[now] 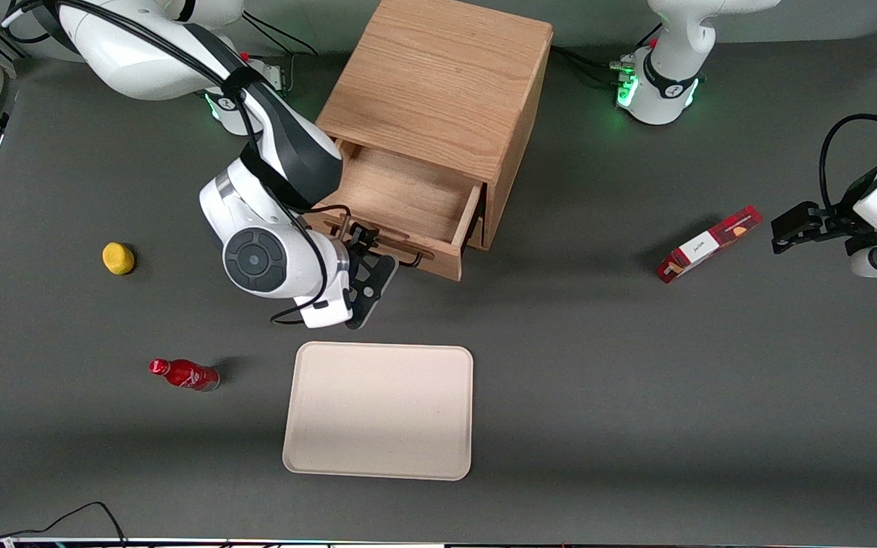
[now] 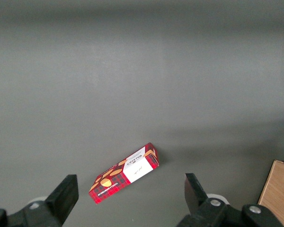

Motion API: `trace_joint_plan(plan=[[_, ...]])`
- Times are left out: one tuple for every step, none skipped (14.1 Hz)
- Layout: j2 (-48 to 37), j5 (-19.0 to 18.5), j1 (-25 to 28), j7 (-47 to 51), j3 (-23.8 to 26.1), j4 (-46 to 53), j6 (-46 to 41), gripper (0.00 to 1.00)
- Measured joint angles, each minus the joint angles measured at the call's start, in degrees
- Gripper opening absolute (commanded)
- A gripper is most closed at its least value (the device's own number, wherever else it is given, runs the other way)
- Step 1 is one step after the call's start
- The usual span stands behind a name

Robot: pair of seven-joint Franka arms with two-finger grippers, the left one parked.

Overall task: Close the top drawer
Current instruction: 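Push the drawer into the cabinet with the right gripper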

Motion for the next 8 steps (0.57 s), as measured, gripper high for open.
trace_joint_plan(plan=[[-0.32, 0.0, -0.01, 0.19, 0.29, -0.54, 0.03, 1.0], [-0.53, 0.0, 0.0, 0.34, 0.62, -0.98, 0.04, 1.0], [-0.67, 0.0, -0.03, 0.45, 0.93, -1.3, 0.08, 1.0], [-0.8, 0.0, -0.05, 0.68, 1.32, -1.6, 0.08, 1.0], [-1.03, 0.0, -0.05, 1.06, 1.67, -2.09, 0.18, 1.0], [-1.28, 0.0, -0.06, 1.39, 2.05, -2.59, 0.43, 1.0], [-1.52, 0.0, -0.07, 1.7, 2.44, -3.15, 0.76, 1.0], [-1.76, 0.0, -0.07, 2.32, 2.85, -3.74, 1.02, 1.0]])
